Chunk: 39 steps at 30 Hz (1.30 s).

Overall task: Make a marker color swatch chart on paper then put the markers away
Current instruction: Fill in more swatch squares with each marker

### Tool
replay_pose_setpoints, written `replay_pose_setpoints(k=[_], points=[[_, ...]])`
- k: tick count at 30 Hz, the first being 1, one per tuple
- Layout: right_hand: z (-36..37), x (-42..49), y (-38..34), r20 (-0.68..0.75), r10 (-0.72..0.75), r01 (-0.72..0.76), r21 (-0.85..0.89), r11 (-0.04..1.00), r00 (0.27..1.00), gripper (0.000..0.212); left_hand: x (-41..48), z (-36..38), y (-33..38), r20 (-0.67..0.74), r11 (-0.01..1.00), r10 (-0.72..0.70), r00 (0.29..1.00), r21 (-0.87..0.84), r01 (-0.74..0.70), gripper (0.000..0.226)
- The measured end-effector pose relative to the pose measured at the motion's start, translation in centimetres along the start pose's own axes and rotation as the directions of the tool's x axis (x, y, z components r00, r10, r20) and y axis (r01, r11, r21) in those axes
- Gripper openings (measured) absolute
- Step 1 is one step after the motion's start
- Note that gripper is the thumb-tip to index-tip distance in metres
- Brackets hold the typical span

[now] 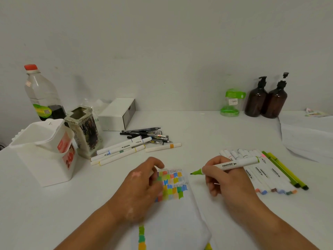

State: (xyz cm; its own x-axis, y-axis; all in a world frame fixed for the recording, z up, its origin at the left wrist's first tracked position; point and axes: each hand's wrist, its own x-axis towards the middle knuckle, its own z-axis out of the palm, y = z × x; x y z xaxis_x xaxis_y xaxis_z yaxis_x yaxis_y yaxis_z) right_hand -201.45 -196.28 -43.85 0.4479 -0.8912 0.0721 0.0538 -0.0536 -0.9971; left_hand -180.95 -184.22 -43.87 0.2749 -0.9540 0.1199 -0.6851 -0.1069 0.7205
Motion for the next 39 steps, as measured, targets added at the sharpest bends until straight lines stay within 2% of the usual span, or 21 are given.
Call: replay_pose_setpoints(k=[5, 10, 14, 25, 29, 34, 39], points=[[0.1, 0.0, 0.0, 0.039, -0.037, 0.036, 0.010, 0.999, 0.999, 0.010, 0.0, -0.5, -0.1, -0.092, 0.950, -0.027, 0.995, -0.312, -0.003, 0.049], [0.1, -0.1, -0.5, 0.080, -0.008, -0.007, 0.183, 0.983, 0.997, 0.007, 0.1, 0.1, -0.1, 0.046, 0.841, -0.010, 0.999, -0.541, 0.033, 0.037], [0.1, -0.3, -0.9, 0.089, -0.012, -0.009, 0.236, 0.972, 0.996, 0.004, 0.0, 0.2, 0.2, 0.056, 0.774, 0.016, 0.998, -0.632, 0.023, 0.029], [0.3, -0.8, -1.1, 0.181, -0.056, 0.011, 0.239, 0.971, 0.982, 0.003, -0.2, 0.1, 1.1, 0.059, 0.777, 0.016, 0.998, -0.629, 0.025, 0.028], [0.8, -1.3, -1.1, 0.257, -0.041, -0.004, 0.171, 0.985, 0.965, 0.019, -0.3, 0.3, 1.1, 0.078, 0.813, 0.042, 0.996, -0.582, 0.011, 0.028], [1.4, -1.6, -1.1, 0.260, -0.027, -0.004, 0.117, 0.993, 0.965, 0.005, -0.5, 0.8, 1.3, 0.072, 0.820, 0.082, 0.994, -0.572, -0.026, 0.025], [1.6, -1.8, -1.3, 0.268, -0.004, -0.028, 0.117, 0.993, 0.963, 0.003, -0.4, 0.5, 1.0, 0.062, 0.843, 0.106, 0.992, -0.535, -0.057, 0.024]])
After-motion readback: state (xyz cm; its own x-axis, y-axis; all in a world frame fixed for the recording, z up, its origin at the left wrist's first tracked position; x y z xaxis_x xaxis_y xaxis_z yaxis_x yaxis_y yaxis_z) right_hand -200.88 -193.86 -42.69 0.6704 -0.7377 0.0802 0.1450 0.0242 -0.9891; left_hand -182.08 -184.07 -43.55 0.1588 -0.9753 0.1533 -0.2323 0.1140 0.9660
